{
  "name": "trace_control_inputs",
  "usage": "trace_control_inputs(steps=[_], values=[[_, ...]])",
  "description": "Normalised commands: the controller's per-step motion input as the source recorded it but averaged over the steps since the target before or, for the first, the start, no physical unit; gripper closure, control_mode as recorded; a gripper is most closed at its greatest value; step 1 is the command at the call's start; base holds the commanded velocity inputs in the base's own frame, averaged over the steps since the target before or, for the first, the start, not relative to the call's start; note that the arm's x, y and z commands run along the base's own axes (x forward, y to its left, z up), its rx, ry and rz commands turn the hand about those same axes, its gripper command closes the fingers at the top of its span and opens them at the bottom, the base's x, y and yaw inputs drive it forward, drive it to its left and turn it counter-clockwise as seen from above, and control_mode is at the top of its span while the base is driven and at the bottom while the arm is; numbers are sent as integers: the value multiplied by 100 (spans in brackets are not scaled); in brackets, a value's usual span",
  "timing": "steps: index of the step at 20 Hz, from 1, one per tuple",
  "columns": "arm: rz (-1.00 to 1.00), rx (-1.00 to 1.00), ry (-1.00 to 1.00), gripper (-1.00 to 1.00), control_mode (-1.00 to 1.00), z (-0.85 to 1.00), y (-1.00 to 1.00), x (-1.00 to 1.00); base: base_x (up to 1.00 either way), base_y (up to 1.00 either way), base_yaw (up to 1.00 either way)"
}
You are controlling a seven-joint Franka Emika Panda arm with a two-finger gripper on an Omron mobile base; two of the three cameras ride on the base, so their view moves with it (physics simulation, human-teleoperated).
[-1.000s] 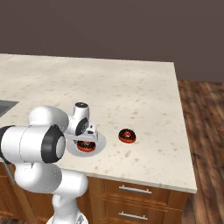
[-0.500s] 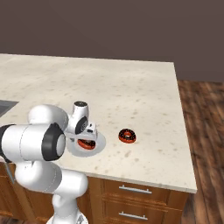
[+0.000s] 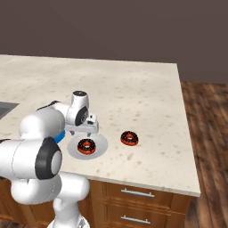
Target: Place the pastries on the plates.
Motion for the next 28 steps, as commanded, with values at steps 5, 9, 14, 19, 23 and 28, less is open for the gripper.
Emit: trace_control_inputs(steps=[5,9,14,19,23,28], values=[[-1,-1,-1,-100,-100,47,-74,-5,0,0,0],[-6,-5,3,-100,-100,51,-96,0,0,0,0],[-7,-3,1,-100,-100,31,-98,0,0,0,0],[0,0,0,-100,-100,4,-66,0,0,0,0],[0,0,-2,-100,-100,-1,-8,18,0,0,0],[0,0,0,-100,-100,-20,0,46,0,0,0]])
